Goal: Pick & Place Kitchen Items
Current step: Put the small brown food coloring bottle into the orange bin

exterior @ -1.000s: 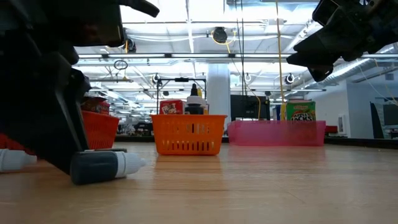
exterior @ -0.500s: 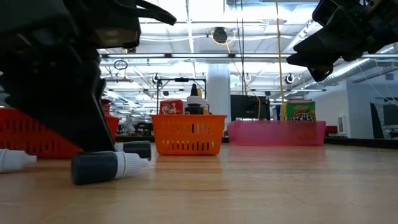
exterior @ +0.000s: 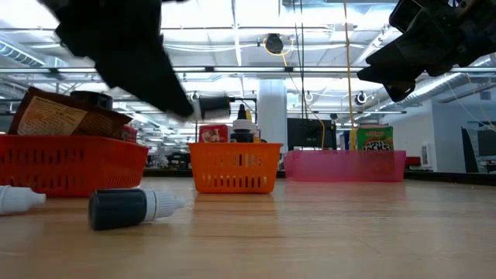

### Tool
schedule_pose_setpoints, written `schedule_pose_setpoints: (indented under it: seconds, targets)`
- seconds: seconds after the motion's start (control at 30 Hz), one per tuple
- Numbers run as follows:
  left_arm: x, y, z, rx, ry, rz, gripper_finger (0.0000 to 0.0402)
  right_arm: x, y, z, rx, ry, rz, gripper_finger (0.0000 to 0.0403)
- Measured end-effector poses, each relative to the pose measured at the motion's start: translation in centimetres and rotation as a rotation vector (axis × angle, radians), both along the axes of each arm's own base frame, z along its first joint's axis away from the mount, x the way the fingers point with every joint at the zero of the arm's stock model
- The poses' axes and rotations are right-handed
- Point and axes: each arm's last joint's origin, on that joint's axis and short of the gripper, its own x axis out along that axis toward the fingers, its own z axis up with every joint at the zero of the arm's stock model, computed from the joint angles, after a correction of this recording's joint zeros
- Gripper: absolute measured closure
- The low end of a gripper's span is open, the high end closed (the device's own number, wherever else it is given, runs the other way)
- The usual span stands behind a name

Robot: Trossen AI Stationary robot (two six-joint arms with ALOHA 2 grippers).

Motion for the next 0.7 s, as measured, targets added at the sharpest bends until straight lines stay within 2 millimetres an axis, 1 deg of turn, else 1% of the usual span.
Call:
schedule_pose_setpoints:
  seconds: [0.13,0.23,0.33,0.53,0.7]
  targets:
    - [-0.5,0.9,1.9,0.07,-0.03,0.01,0.0364,0.0,0.0,0.0,0.0,0.0,0.0,0.0273]
    - [-0.8,2.3,3.0,0.133,-0.027,0.038,0.0375,0.0,0.0,0.0,0.001,-0.001,0.0,0.0273]
    - [-0.8,3.9,4.2,0.175,-0.022,0.059,0.0375,0.0,0.0,0.0,0.001,-0.003,0.0,0.0273]
    - [0.1,7.5,5.2,0.229,0.016,0.092,0.0348,0.0,0.0,0.0,0.001,-0.002,0.0,0.0273]
    - [1.0,10.3,5.0,0.217,0.074,0.09,0.0354,0.0,0.0,0.0,0.0,-0.001,0.0,0.0273]
